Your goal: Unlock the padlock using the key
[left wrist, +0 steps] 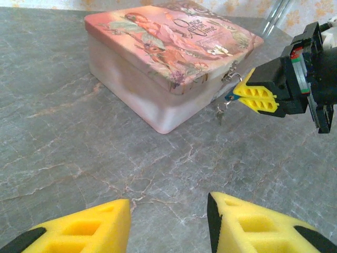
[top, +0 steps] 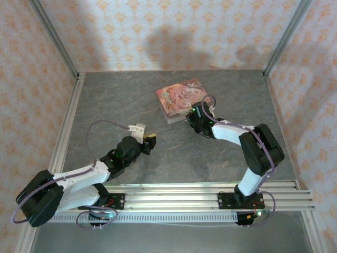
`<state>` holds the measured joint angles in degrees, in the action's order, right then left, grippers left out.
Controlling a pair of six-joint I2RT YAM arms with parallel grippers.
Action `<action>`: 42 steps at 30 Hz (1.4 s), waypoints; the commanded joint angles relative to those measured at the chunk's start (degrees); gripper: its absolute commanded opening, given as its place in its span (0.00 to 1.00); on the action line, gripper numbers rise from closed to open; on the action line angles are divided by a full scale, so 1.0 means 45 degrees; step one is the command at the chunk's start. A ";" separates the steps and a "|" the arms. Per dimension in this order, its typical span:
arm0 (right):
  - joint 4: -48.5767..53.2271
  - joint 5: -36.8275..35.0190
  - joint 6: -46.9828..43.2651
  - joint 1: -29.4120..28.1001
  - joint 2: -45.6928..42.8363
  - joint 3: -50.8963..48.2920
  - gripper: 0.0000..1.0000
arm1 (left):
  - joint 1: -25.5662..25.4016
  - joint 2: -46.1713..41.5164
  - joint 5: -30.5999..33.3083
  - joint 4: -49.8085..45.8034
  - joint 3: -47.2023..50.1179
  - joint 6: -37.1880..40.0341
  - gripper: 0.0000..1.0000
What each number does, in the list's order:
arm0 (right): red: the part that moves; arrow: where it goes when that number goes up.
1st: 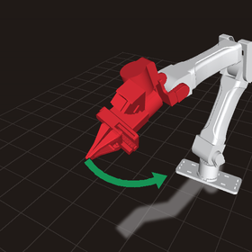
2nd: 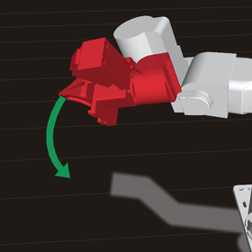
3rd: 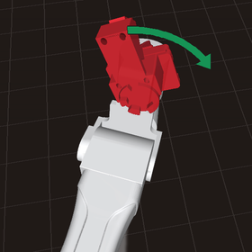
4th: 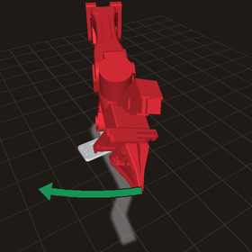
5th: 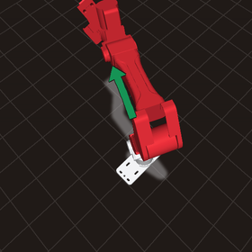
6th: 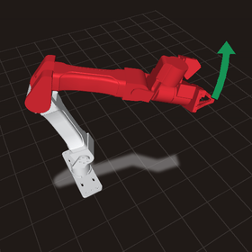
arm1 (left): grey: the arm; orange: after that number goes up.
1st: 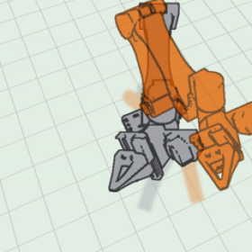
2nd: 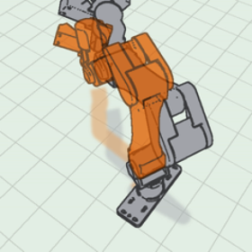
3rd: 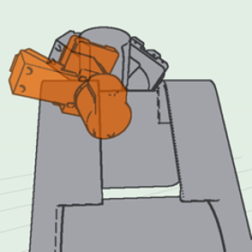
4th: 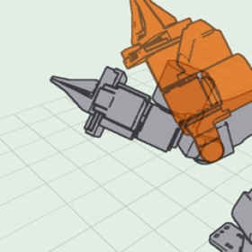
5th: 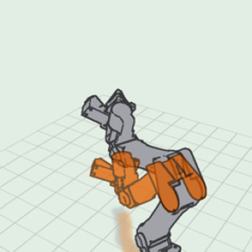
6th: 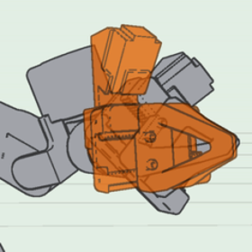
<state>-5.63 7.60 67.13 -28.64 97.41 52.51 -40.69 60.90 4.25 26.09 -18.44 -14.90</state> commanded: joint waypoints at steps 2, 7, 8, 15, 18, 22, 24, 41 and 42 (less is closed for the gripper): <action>-0.0365 -0.1341 -0.0056 0.0112 -0.0202 0.0401 0.00 | 0.0174 -0.0471 0.0574 -0.0586 0.0281 0.0215 0.43; -0.0202 -0.2136 -0.0561 0.0105 -0.0666 0.0474 0.00 | 0.0189 -0.0861 0.0637 -0.1013 0.0347 0.0146 0.44; -0.0133 -0.2171 -0.0722 0.0100 -0.0705 0.0516 0.00 | 0.0189 -0.0972 0.0670 -0.1130 0.0347 0.0147 0.44; 0.0919 -0.2486 -0.1847 0.0098 -0.2122 0.0061 0.00 | 0.0383 -0.2342 0.1445 -0.4030 -0.0608 0.0068 0.53; 0.2115 -0.1639 -0.3017 0.0096 -0.3040 0.0284 0.00 | 0.0747 -0.2935 0.2497 -0.6459 -0.1723 -0.0223 0.81; 0.3953 -0.0423 -0.4418 -0.0590 -0.3873 0.0711 0.00 | 0.1900 -0.3447 0.2213 -0.9081 -0.3189 -0.0362 0.98; 0.4861 -0.0317 -0.4992 -0.1457 -0.3908 0.1031 0.00 | 0.2673 -0.3524 0.1805 -1.0228 -0.3950 -0.0588 1.00; 0.8539 0.3700 -0.9011 -0.4533 0.6804 1.2823 0.00 | 0.5924 -0.2377 -0.0366 -1.4636 -0.7289 -0.0829 1.00; 0.8945 0.3651 -0.9227 -0.4531 0.7347 1.3572 0.00 | 0.5944 -0.2382 -0.0345 -1.4716 -0.7270 -0.0830 1.00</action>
<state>27.33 22.39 31.24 -49.32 126.37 106.24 -14.50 51.00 3.73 -36.12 -49.58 -18.15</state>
